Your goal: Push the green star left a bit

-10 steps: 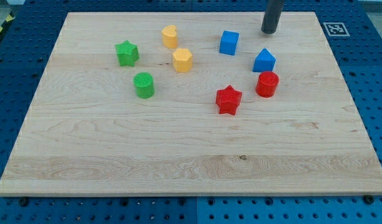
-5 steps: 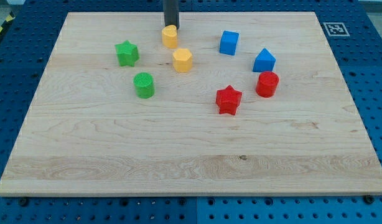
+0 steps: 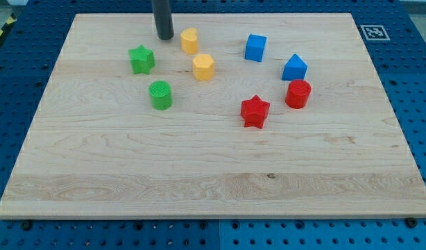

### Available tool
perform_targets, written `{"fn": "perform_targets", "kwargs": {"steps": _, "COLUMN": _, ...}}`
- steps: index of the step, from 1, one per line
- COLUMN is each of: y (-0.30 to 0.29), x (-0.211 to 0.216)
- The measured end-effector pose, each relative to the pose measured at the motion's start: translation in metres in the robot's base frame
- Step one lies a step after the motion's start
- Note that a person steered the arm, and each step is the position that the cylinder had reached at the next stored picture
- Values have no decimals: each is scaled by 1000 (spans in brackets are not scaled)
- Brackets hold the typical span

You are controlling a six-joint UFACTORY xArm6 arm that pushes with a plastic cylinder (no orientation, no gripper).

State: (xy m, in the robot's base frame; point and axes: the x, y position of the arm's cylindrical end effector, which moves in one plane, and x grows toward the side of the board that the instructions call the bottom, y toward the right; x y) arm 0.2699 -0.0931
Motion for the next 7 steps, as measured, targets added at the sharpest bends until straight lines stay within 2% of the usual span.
{"fn": "perform_targets", "kwargs": {"steps": 2, "y": 3, "x": 80}}
{"fn": "perform_targets", "kwargs": {"steps": 3, "y": -3, "x": 76}}
{"fn": "perform_targets", "kwargs": {"steps": 4, "y": -34, "x": 65}}
{"fn": "perform_targets", "kwargs": {"steps": 6, "y": -79, "x": 70}}
{"fn": "perform_targets", "kwargs": {"steps": 7, "y": -58, "x": 73}}
